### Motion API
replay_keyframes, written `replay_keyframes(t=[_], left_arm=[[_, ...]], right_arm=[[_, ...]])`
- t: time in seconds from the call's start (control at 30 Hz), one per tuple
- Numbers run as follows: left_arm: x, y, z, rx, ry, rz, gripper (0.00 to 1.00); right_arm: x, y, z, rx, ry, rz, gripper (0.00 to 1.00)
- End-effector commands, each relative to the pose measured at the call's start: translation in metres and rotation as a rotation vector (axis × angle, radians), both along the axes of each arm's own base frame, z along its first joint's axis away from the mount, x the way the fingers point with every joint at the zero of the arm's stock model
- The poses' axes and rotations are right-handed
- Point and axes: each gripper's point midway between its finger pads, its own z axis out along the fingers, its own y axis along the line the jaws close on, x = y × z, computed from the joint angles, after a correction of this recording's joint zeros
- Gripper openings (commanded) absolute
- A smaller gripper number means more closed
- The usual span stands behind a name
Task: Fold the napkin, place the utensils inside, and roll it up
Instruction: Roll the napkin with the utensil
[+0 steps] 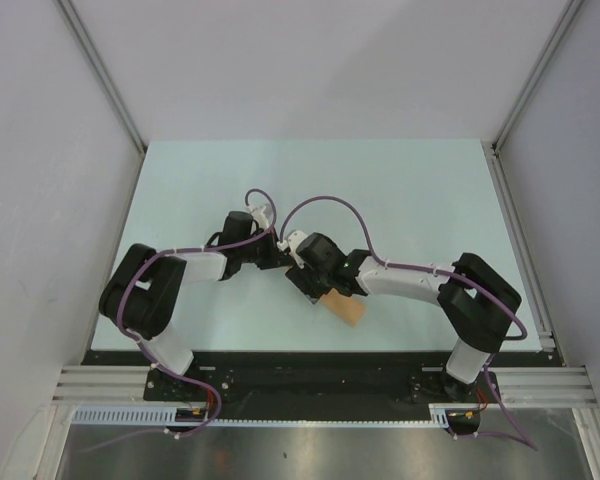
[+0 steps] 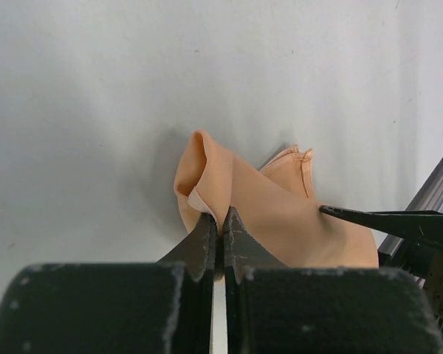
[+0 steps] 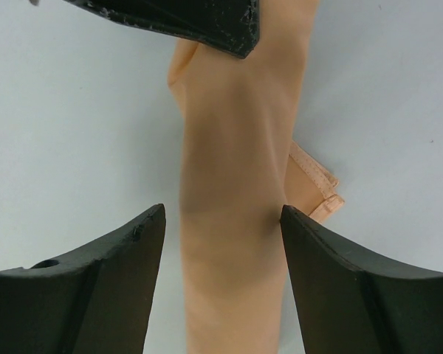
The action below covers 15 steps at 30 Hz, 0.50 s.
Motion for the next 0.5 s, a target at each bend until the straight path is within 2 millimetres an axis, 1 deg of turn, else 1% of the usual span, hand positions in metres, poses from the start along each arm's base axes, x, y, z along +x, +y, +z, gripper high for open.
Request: replay_keyframes(t=[0.0, 0.13, 0.27, 0.47], left_arm=[[0.011, -0.006, 0.016, -0.012, -0.038, -0.002, 0.0], [0.013, -0.007, 0.017, -0.011, -0.04, -0.005, 0.0], [0.015, -0.008, 0.019, -0.017, -0.041, -0.007, 0.0], [0.017, -0.01, 0.021, -0.019, -0.044, -0.014, 0.0]], right_arm=[[0.007, 0.004, 0.005, 0.018, -0.065, 0.005, 0.68], [0.003, 0.005, 0.003, 0.024, -0.047, 0.025, 0.68], [0.0, 0.001, -0.018, -0.016, 0.001, 0.021, 0.68], [0.008, -0.014, -0.036, -0.053, 0.032, -0.052, 0.68]])
